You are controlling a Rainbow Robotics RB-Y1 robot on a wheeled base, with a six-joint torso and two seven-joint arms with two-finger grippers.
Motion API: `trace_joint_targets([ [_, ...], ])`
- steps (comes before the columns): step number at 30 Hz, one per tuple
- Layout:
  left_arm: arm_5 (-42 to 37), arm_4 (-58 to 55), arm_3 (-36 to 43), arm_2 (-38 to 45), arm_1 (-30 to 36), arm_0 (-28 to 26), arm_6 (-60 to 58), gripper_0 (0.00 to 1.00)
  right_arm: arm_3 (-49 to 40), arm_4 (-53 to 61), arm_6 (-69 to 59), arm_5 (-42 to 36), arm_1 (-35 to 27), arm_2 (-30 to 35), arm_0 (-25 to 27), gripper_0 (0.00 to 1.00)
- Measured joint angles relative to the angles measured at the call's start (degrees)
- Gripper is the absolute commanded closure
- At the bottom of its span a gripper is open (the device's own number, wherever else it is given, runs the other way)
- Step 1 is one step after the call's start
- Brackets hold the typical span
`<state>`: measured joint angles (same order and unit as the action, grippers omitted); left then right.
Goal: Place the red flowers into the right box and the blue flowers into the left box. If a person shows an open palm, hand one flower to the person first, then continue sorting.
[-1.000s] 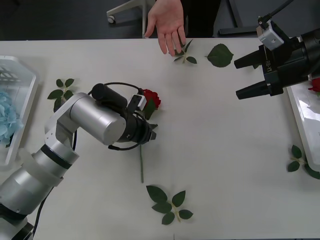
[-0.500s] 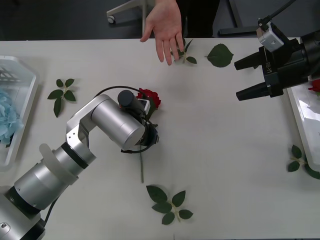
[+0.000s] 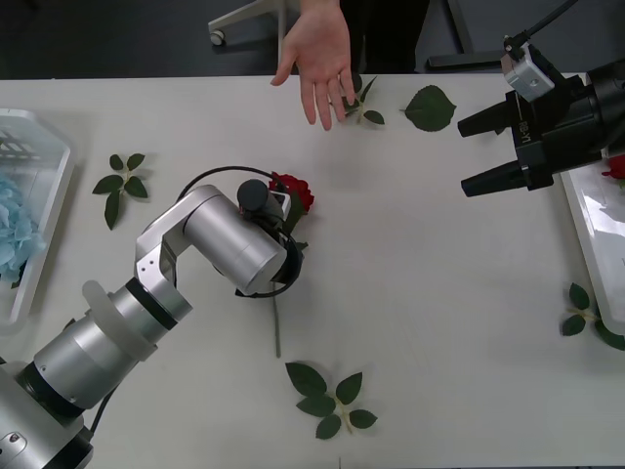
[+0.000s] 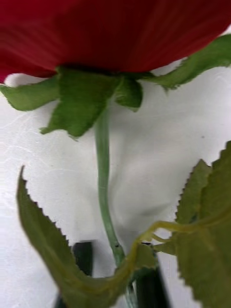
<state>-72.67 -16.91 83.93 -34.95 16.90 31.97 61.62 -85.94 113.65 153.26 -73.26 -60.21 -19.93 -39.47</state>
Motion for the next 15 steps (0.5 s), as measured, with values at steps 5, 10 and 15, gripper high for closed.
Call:
trace_joint_targets([
  [5,0.0,1.1,-0.1,-0.2,0.0,0.0,0.0,1.0,0.0,0.0,0.0,0.0,0.0,0.0,0.0,0.02],
  [10,-0.1,2.9,-0.1,-0.2,0.0,0.0,0.0,1.0,0.0,0.0,0.0,0.0,0.0,0.0,0.0,0.03],
  [15,-2.0,2.6,2.6,-0.2,1.6,-0.2,0.0,1.0,0.0,0.0,0.0,0.0,0.0,0.0,0.0,0.03],
])
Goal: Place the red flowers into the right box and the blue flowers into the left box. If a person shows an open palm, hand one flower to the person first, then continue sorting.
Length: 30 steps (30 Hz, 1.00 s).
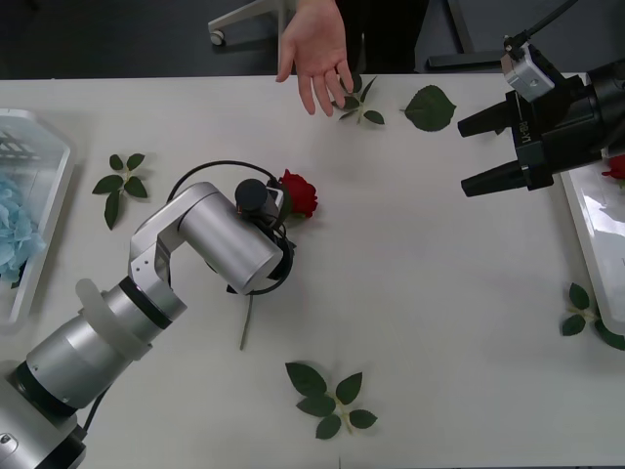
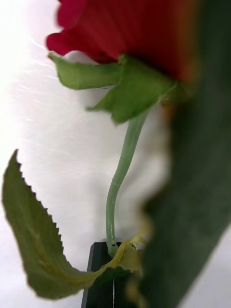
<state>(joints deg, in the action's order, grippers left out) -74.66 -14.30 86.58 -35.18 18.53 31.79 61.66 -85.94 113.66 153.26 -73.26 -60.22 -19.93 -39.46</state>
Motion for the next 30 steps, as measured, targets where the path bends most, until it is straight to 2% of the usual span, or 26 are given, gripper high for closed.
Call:
trace_joint_targets([
  [8,0.2,-8.5,23.4,0.1,10.2,-4.6,0.0,1.0,0.0,0.0,0.0,-0.1,0.0,0.0,0.0,0.02],
  [15,3.5,-11.3,37.1,2.9,11.2,-6.6,-1.0,1.0,0.1,0.1,0.0,-0.1,-0.1,0.0,0.0,0.02],
  [21,13.1,-4.1,39.6,3.7,7.2,-6.6,-16.2,1.0,0.5,0.6,0.0,-0.6,-0.1,0.0,0.0,0.03],
  [24,14.4,-0.5,39.7,3.7,4.5,-6.5,-23.3,1.0,2.6,2.5,0.0,-2.7,-0.3,0.0,0.0,0.03],
  [30,15.1,7.6,39.7,3.7,-0.5,-5.2,-23.7,1.0,7.8,5.1,0.0,-7.3,-0.3,0.0,0.0,0.02],
])
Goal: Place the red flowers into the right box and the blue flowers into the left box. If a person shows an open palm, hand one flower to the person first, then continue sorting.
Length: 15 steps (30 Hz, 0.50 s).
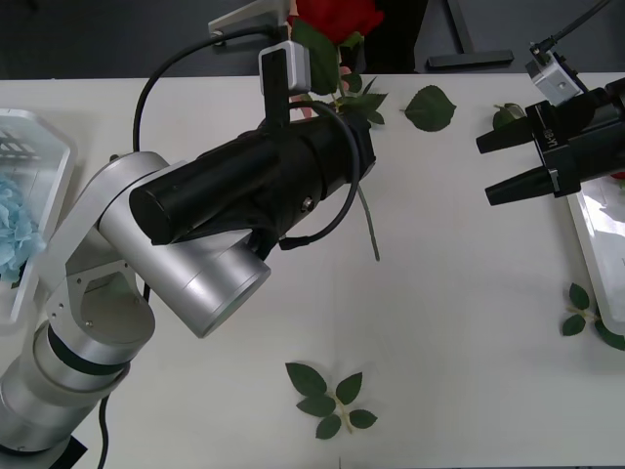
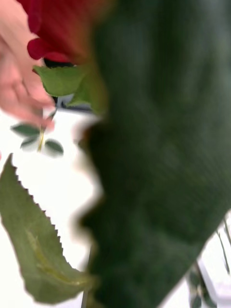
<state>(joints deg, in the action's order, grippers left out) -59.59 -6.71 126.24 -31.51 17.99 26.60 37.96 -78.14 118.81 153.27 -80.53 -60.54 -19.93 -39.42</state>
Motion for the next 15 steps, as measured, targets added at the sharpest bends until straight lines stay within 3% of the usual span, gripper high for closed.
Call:
trace_joint_targets([
  [5,0.7,7.6,0.0,-0.5,-3.7,1.7,-3.9,1.0,2.0,1.7,0.0,-3.1,0.0,0.0,0.3,0.02],
  [11,0.7,16.1,0.0,-3.5,-6.6,2.9,-16.7,1.0,1.8,4.2,-1.4,-1.6,0.0,0.0,2.1,0.03],
  [15,0.8,18.8,0.0,-5.0,-8.1,2.9,-19.1,1.0,1.7,4.2,-1.9,-0.8,0.0,0.0,2.9,0.03],
])
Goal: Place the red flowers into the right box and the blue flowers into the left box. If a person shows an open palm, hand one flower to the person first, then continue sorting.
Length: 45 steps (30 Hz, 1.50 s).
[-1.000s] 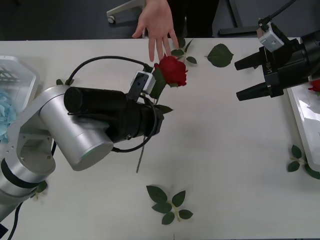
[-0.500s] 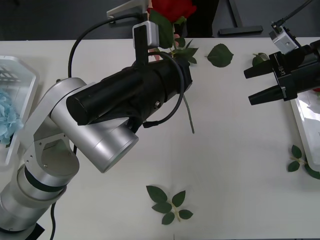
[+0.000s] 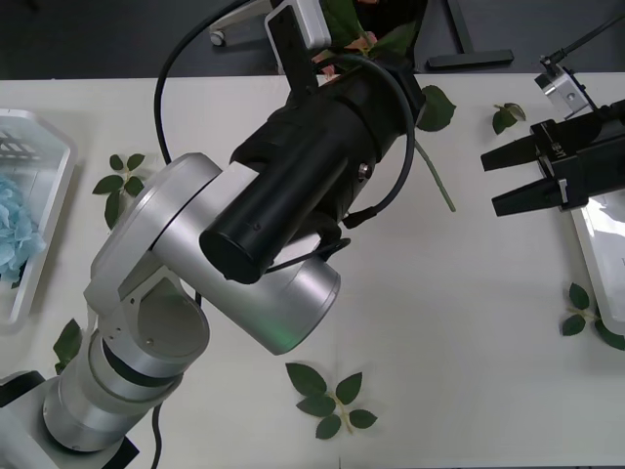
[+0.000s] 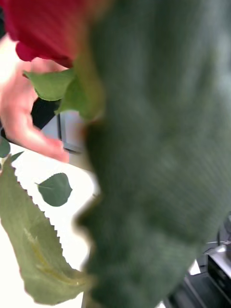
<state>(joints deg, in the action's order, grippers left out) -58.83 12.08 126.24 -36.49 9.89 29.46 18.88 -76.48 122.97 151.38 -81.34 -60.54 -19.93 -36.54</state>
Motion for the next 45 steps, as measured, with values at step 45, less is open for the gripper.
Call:
trace_joint_targets([
  [45,0.0,9.6,0.0,-4.2,-0.7,0.0,-8.0,1.0,0.0,0.0,0.0,0.1,0.0,0.0,0.1,0.03],
])
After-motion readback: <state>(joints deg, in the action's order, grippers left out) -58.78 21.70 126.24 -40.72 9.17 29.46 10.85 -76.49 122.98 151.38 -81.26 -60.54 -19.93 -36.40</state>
